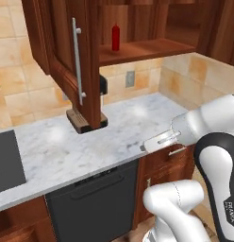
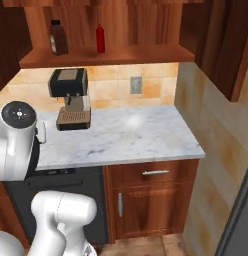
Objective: Collect the paprika, ketchup, and shaker from the cabinet and place them next to the stove.
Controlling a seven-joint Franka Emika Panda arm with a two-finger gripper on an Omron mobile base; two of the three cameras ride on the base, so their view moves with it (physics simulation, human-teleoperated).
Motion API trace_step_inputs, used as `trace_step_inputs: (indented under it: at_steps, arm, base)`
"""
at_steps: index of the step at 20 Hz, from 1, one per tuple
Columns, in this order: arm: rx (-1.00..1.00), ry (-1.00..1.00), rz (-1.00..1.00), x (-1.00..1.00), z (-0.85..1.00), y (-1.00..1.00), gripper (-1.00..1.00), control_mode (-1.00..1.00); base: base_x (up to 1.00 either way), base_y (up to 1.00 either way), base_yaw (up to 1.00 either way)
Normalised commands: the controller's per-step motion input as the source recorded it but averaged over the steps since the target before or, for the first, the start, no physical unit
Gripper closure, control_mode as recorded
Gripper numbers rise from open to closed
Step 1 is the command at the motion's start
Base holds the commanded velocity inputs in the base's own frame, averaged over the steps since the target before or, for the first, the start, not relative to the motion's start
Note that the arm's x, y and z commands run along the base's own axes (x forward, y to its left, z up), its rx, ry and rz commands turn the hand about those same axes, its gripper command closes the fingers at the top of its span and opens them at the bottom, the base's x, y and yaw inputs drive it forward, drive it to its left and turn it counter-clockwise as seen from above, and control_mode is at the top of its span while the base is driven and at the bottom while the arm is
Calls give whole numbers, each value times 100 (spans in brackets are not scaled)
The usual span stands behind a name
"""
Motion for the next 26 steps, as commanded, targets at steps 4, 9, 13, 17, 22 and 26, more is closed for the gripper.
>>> trace_step_inputs:
  at_steps: [4, 9, 13, 17, 22, 26]
  arm:
    - [0, 0, 0, 0, 0, 0, -100, 100]
    - [0, 0, 0, 0, 0, 0, -100, 100]
    - [0, 0, 0, 0, 0, 0, -100, 100]
    - [0, 0, 0, 0, 0, 0, -100, 100]
    - [0, 0, 0, 0, 0, 0, -100, 100]
    - [0, 0, 0, 0, 0, 0, -100, 100]
  base:
    - [48, -17, 18]
    - [48, -21, 19]
    - [48, -25, 20]
    - [40, -31, 20]
    - [33, -33, 19]
    - [34, -33, 19]
